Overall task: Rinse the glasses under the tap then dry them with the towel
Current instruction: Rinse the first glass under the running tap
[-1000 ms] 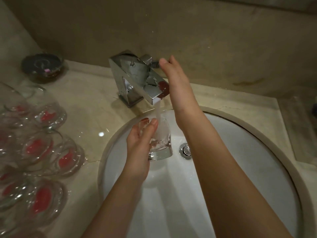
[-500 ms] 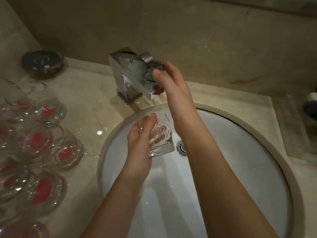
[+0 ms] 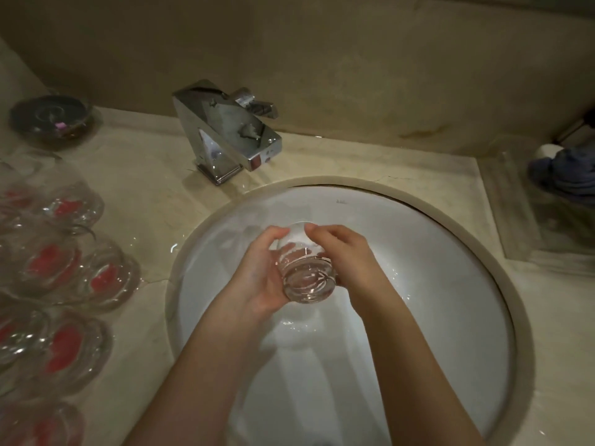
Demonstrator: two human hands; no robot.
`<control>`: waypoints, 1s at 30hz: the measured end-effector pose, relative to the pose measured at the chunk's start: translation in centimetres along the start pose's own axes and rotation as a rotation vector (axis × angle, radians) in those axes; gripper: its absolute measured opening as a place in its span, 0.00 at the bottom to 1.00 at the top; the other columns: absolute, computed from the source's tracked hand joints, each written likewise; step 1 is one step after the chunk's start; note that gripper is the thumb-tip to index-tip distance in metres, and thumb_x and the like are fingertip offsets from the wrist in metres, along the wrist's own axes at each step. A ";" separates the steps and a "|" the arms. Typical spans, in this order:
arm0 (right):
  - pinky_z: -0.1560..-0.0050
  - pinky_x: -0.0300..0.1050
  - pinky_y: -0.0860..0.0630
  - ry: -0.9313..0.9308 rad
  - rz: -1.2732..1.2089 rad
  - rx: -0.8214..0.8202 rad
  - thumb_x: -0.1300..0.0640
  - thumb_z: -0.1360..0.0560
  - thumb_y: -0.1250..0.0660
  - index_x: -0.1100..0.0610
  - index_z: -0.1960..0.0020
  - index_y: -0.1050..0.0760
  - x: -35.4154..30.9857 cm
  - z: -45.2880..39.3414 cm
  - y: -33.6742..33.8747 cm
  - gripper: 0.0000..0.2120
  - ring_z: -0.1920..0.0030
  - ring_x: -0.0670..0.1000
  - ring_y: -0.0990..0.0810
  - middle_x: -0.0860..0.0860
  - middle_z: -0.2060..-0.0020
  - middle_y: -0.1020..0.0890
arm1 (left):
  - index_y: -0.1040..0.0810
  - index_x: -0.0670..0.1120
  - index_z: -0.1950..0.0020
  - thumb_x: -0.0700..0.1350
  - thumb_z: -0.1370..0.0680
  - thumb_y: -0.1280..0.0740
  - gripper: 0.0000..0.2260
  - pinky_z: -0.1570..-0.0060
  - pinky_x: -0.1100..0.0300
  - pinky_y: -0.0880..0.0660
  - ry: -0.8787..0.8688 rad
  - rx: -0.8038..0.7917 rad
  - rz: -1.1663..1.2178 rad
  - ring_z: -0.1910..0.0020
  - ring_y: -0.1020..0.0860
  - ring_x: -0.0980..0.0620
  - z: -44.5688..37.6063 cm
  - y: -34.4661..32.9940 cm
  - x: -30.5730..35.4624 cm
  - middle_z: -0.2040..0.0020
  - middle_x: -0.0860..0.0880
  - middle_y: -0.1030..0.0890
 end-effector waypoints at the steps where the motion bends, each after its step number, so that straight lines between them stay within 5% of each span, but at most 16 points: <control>1: 0.57 0.46 0.21 -0.063 0.019 -0.006 0.43 0.26 0.31 0.55 0.41 0.23 0.2 -0.1 0.3 0.19 0.51 0.51 0.18 0.52 0.47 0.19 | 0.22 0.39 0.55 0.52 0.21 0.40 0.17 0.66 0.54 0.19 0.039 0.001 -0.022 0.67 0.18 0.43 0.0 0.1 -0.3 0.62 0.40 0.17; 8: 0.61 0.43 0.20 -0.254 0.084 -0.025 0.38 0.28 0.32 0.56 0.40 0.23 1.5 -1.5 1.8 0.26 0.53 0.56 0.17 0.55 0.47 0.18 | 0.23 0.35 0.41 0.53 0.20 0.37 0.21 0.69 0.48 0.18 0.156 0.051 -0.006 0.58 0.17 0.39 -0.5 -0.4 -1.6 0.51 0.35 0.18; 12: 0.58 0.44 0.20 -0.247 0.036 -0.024 0.39 0.28 0.32 0.57 0.42 0.22 2.2 -1.6 2.3 0.24 0.53 0.55 0.17 0.55 0.49 0.17 | 0.23 0.37 0.45 0.53 0.19 0.37 0.18 0.67 0.49 0.18 0.145 0.028 -0.033 0.62 0.16 0.41 -0.9 -0.7 -1.8 0.55 0.37 0.16; 16: 0.53 0.47 0.21 -0.168 -0.093 0.005 0.39 0.28 0.32 0.60 0.44 0.22 3.0 -1.7 2.2 0.25 0.52 0.55 0.17 0.58 0.50 0.17 | 0.23 0.37 0.41 0.49 0.20 0.35 0.16 0.64 0.51 0.17 -0.051 0.046 -0.117 0.63 0.16 0.45 -1.1 -1.3 -1.7 0.55 0.41 0.16; 19: 0.42 0.55 0.22 -0.085 -0.191 0.027 0.34 0.31 0.34 0.55 0.41 0.25 3.5 -1.5 1.4 0.29 0.48 0.54 0.18 0.54 0.47 0.18 | 0.29 0.44 0.30 0.47 0.26 0.28 0.26 0.60 0.55 0.19 -0.275 0.106 -0.149 0.56 0.15 0.51 -1.4 -1.9 -1.8 0.43 0.47 0.19; 22: 0.42 0.59 0.22 0.005 -0.285 0.050 0.31 0.33 0.36 0.49 0.42 0.26 3.4 -0.7 1.4 0.28 0.47 0.54 0.17 0.51 0.46 0.18 | 0.31 0.51 0.29 0.51 0.35 0.26 0.35 0.51 0.58 0.21 -0.397 0.076 -0.246 0.45 0.18 0.50 -0.9 -2.9 -1.8 0.35 0.47 0.23; 25: 0.41 0.59 0.22 0.105 -0.365 0.079 0.35 0.33 0.33 0.51 0.39 0.26 2.6 0.3 3.0 0.29 0.46 0.55 0.17 0.53 0.46 0.18 | 0.32 0.47 0.27 0.49 0.38 0.23 0.41 0.57 0.69 0.23 -0.451 0.003 -0.297 0.43 0.20 0.55 -0.5 -4.1 -1.2 0.33 0.47 0.24; 30: 0.50 0.48 0.21 0.216 -0.442 0.110 0.43 0.34 0.27 0.56 0.38 0.25 1.3 3.1 7.7 0.29 0.50 0.54 0.16 0.55 0.49 0.16 | 0.23 0.45 0.37 0.50 0.44 0.20 0.37 0.42 0.56 0.23 -0.501 -0.139 -0.506 0.39 0.21 0.49 -0.2 -6.9 -0.3 0.39 0.45 0.19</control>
Point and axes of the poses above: each hand's wrist, its own z-axis away from the middle knuckle, its own y-axis out of the back of the hand, x = y × z, the point moved 3 cm from there along -z, towards the middle knuckle
